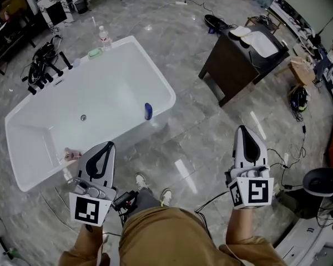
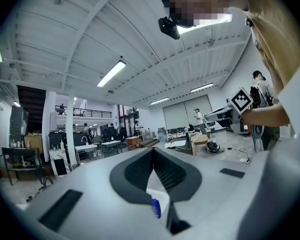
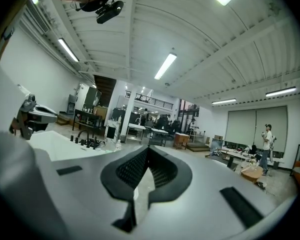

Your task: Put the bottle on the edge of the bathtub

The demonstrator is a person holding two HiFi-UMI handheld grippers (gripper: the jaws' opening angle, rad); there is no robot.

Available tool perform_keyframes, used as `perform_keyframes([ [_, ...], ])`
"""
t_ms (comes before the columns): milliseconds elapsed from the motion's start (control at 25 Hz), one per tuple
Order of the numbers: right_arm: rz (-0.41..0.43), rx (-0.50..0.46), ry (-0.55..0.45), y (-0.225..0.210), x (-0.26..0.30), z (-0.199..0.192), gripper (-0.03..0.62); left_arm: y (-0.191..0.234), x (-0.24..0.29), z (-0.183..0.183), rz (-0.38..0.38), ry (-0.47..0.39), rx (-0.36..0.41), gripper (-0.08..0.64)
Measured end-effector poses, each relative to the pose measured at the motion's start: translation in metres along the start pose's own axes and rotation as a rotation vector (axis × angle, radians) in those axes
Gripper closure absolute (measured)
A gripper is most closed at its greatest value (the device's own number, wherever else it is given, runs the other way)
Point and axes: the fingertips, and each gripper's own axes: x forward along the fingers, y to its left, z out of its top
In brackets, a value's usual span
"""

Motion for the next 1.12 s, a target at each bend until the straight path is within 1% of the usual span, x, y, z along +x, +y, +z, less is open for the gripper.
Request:
perform_keyframes([
  [120,-0.008,0.013,-0.001,-0.005,-0.011,0.005,0.588,0.004,-0.001,0.008,-0.001,-0.017,-0.007,0.552],
  [240,-0.013,0.024,-0.006,-0.01,-0.021,0.009,0.588,0.009,-0.001,0.021,0.011,-0.067,0.005,0.552],
  [280,-0.014,0.029,-0.007,-0.012,-0.024,0.01,0.588,0.011,-0.002,0.025,0.016,-0.071,0.006,0.552],
  [440,-0.015,0.063,-0.006,-0.016,-0.032,0.009,0.588,0.019,-0.012,0.035,0.047,-0.079,-0.006,0.552],
  [600,-0.021,0.084,-0.01,-0.019,-0.037,0.011,0.588,0.022,-0.02,0.04,0.07,-0.071,-0.001,0.552],
  [800,-0.022,0.082,-0.036,-0.021,-0.039,0.022,0.588,0.025,-0.019,0.044,0.071,-0.081,-0.003,0.552],
  [1120,-0.041,0.076,-0.071,-0.03,-0.04,0.039,0.588,0.025,-0.013,0.064,0.069,-0.113,0.029,0.552],
])
